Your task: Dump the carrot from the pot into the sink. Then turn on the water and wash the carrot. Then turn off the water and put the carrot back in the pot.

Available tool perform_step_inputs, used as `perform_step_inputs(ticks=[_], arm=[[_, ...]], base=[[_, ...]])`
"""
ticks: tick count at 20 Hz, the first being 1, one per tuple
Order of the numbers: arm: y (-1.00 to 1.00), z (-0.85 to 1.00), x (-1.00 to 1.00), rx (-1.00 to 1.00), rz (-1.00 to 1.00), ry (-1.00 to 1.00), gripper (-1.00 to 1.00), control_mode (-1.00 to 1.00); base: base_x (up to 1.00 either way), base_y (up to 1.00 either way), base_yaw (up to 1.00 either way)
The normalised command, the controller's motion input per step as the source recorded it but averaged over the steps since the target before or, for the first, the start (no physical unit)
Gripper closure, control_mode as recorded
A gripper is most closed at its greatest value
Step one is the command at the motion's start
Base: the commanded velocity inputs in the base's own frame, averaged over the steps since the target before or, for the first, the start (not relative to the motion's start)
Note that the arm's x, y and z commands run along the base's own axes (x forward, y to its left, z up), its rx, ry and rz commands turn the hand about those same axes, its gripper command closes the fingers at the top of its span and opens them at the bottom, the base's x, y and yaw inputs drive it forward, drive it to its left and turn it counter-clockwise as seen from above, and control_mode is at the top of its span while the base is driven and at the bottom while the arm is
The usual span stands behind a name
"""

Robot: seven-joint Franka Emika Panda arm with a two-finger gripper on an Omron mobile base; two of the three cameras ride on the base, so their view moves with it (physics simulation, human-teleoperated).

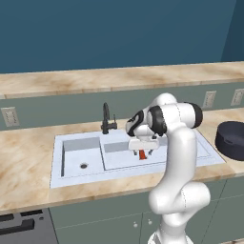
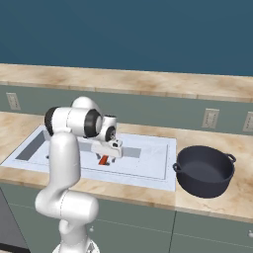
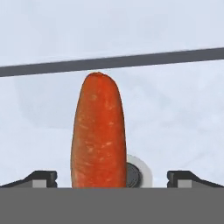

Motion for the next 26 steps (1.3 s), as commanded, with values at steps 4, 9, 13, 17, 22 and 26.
perform_step_inputs(ticks=[4, 9, 13, 17, 22, 26], arm=[[0.03, -0.37, 0.0, 0.0, 0.0, 0.04, -1.0, -1.0], [0.13, -0.31, 0.0, 0.0, 0.0, 0.07, 1.0, -1.0], [0.11, -0.05, 0.0, 0.0, 0.0, 0.06, 1.0, -1.0], [0.01, 0.08, -0.01, 0.0, 0.0, 0.02, 1.0, -1.0], [0.0, 0.86, -0.34, 0.0, 0.0, 0.0, 1.0, -1.0], [-0.09, 1.0, -0.43, 0.0, 0.0, 0.0, 1.0, -1.0]], base=[[0.0, 0.0, 0.0], [0.0, 0.0, 0.0], [0.0, 0.0, 0.0], [0.0, 0.0, 0.0], [0.0, 0.0, 0.0], [0.0, 0.0, 0.0]])
